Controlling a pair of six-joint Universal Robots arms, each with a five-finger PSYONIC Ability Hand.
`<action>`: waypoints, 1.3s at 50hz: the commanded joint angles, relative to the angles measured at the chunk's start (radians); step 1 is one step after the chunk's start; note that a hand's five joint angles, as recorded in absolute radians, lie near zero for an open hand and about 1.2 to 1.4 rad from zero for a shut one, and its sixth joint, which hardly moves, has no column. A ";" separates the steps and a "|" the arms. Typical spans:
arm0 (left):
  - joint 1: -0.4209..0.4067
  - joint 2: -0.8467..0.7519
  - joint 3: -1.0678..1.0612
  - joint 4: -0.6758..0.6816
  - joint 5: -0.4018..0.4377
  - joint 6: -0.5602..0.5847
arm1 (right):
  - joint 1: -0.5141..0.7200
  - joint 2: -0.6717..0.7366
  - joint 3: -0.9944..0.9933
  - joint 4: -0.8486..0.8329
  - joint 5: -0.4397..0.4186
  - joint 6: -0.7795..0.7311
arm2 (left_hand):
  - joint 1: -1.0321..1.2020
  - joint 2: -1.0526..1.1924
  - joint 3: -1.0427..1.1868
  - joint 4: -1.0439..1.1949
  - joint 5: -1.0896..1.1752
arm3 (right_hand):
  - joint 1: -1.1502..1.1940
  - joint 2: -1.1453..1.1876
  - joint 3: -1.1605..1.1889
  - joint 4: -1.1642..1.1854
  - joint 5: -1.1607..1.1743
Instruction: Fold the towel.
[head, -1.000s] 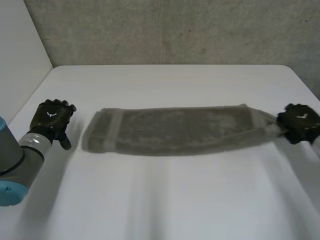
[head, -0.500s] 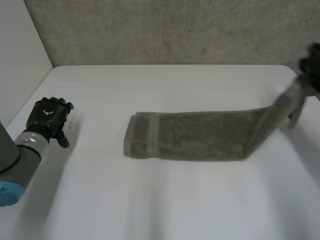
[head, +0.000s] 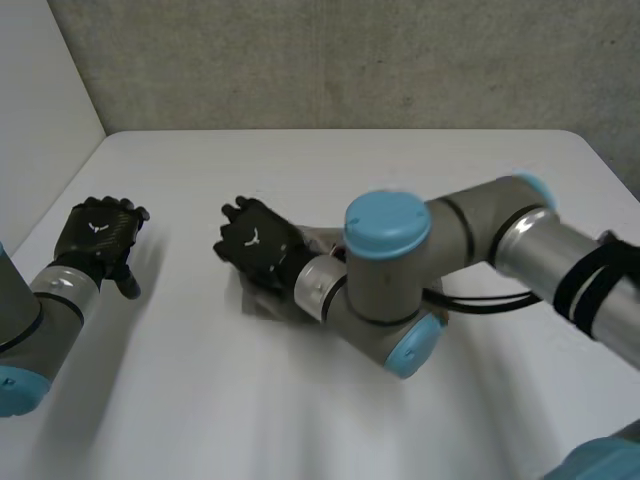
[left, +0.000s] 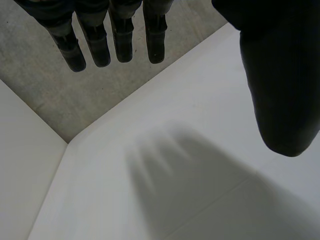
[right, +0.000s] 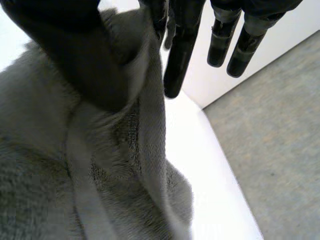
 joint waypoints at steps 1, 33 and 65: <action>-0.015 0.036 -0.001 0.000 0.001 -0.015 | -0.009 -0.050 0.095 -0.057 0.089 0.018 | -0.097 -0.069 -0.052 -0.059 -0.039 | -0.741 -0.723 -0.044 -0.076 -0.742; -0.383 -0.083 0.189 -0.086 0.001 -0.241 | -0.460 -0.525 0.871 -0.152 -0.071 0.269 | -0.073 -0.046 -0.052 -0.059 -0.015 | -0.741 -0.723 -0.044 -0.076 -0.742; -0.211 -0.323 0.413 -0.101 -0.178 -0.112 | -0.453 -0.505 0.964 -0.291 -0.078 0.274 | -0.059 -0.031 -0.052 -0.059 -0.001 | -0.707 -0.689 -0.044 -0.076 -0.708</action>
